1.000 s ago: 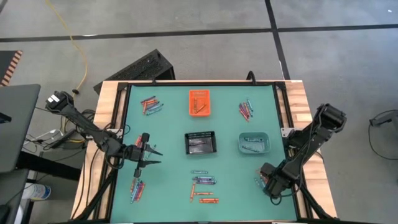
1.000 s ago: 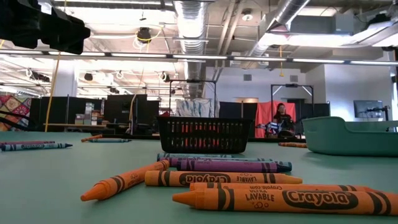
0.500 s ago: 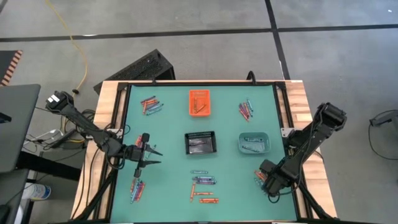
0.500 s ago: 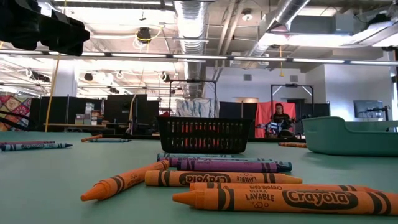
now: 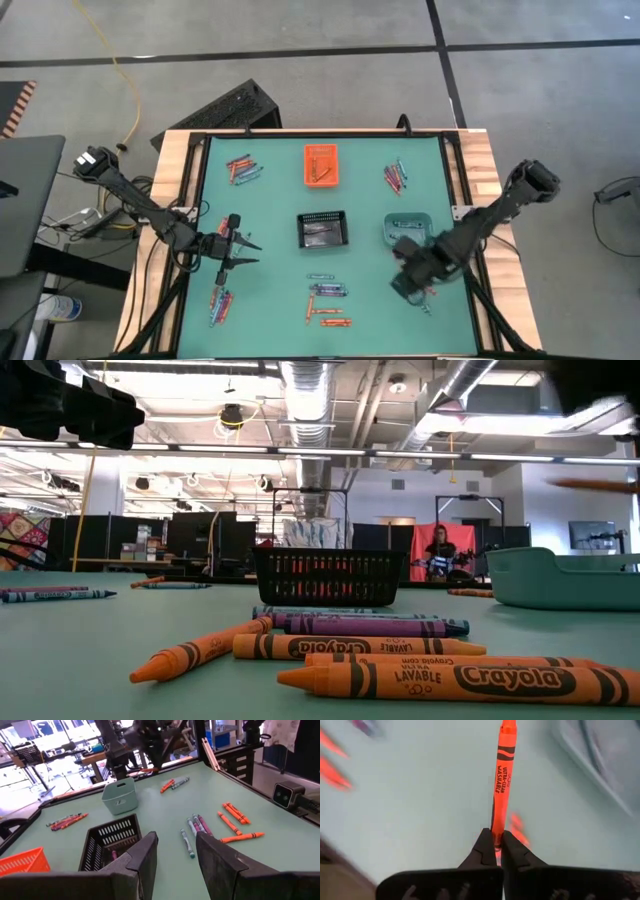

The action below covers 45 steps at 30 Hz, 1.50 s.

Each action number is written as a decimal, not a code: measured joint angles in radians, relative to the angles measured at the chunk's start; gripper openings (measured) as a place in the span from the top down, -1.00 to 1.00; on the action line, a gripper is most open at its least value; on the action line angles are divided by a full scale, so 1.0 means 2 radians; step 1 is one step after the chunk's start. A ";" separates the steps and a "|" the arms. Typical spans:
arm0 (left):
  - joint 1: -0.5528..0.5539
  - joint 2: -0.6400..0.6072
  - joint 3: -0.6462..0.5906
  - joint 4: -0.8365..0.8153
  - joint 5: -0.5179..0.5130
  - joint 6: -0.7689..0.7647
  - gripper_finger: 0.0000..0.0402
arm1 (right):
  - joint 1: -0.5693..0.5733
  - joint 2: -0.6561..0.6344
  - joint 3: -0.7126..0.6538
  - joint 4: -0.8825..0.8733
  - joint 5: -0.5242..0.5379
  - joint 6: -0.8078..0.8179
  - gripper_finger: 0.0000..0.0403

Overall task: Sort crayons
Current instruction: Put the orange crayon into the orange bin, then put the blue crayon into the green bin

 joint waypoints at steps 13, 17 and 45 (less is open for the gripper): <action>0.000 0.000 0.000 -0.005 0.000 0.000 0.37 | -0.298 0.003 0.018 0.277 -0.011 -0.271 0.99; 0.000 0.000 0.000 -0.005 0.000 0.002 0.37 | -0.386 0.003 0.018 0.337 -0.049 -0.290 0.99; 0.000 0.000 0.000 -0.013 0.000 0.011 0.37 | -0.529 0.264 0.188 0.322 -0.155 -0.260 0.59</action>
